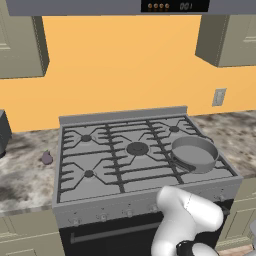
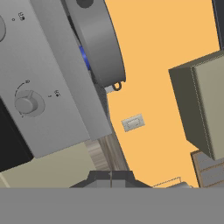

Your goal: Turn on the burner for the pot on the stove. Wait thirty seconds for the pot to heat up. Then add the eggplant to the pot.

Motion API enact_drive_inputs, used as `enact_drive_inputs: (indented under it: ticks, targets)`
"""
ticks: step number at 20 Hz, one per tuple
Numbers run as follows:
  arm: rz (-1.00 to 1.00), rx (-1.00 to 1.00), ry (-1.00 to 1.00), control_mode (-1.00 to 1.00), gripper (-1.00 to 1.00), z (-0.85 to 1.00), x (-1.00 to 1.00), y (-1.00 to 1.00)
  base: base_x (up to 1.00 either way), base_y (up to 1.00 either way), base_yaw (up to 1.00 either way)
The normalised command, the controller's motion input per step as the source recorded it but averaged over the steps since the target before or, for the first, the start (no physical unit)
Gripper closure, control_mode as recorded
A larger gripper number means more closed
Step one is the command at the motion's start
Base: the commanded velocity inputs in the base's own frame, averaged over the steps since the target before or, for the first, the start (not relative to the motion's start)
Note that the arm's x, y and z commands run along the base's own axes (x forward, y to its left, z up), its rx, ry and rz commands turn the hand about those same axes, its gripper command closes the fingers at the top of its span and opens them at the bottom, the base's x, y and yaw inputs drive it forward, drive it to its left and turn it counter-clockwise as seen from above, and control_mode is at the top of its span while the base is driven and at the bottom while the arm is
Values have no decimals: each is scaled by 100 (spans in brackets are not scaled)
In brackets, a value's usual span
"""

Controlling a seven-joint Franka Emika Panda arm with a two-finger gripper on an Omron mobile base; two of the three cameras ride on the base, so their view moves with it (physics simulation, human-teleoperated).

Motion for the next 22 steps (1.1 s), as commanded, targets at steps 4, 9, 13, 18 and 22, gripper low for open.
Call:
enact_drive_inputs:
  ticks: [4, 9, 13, 18, 22]
  targets:
    - [0, 0, 0, -100, 100, 0, 0, 0, 0, 0, 0]
    - [0, 0, 0, -100, 100, 0, 0, 0, 0, 0, 0]
    - [0, 0, 0, -100, 100, 0, 0, 0, 0, 0, 0]
    - [0, 0, 0, -100, 100, 0, 0, 0, 0, 0, 0]
    - [0, 0, 0, -100, 100, 0, 0, 0, 0, 0, 0]
